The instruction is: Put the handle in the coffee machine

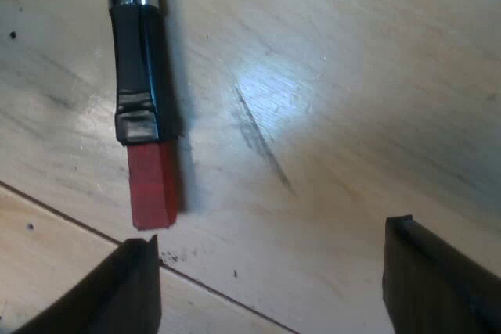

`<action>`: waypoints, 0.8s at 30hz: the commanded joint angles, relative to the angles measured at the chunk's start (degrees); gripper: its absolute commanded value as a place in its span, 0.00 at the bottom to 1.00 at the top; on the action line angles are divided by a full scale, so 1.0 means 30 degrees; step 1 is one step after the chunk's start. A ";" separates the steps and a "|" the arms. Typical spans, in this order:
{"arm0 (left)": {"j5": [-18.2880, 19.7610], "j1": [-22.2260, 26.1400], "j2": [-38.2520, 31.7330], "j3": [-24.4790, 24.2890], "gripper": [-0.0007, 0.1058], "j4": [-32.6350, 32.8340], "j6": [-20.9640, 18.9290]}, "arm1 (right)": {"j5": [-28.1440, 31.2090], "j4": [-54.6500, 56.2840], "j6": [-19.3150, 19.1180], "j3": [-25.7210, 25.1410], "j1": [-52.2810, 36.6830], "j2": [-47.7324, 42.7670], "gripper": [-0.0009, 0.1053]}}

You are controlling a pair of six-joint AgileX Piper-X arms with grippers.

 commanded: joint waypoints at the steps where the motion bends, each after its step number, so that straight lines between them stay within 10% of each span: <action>1: 0.0330 -0.0792 0.0011 0.0337 0.80 -0.0162 0.0095 | 0.0141 -0.0491 0.0903 -0.0160 0.0718 0.0779 0.59; 14: 0.0330 -0.2275 0.0059 0.2081 0.80 -0.0777 0.0575 | 0.0260 -0.3249 0.4558 0.2482 0.2191 0.2676 0.58; 24: 0.0330 -0.2275 0.0059 0.2077 0.80 -0.1664 0.0603 | -0.0891 -0.6490 0.4979 0.5592 0.2191 0.2676 0.01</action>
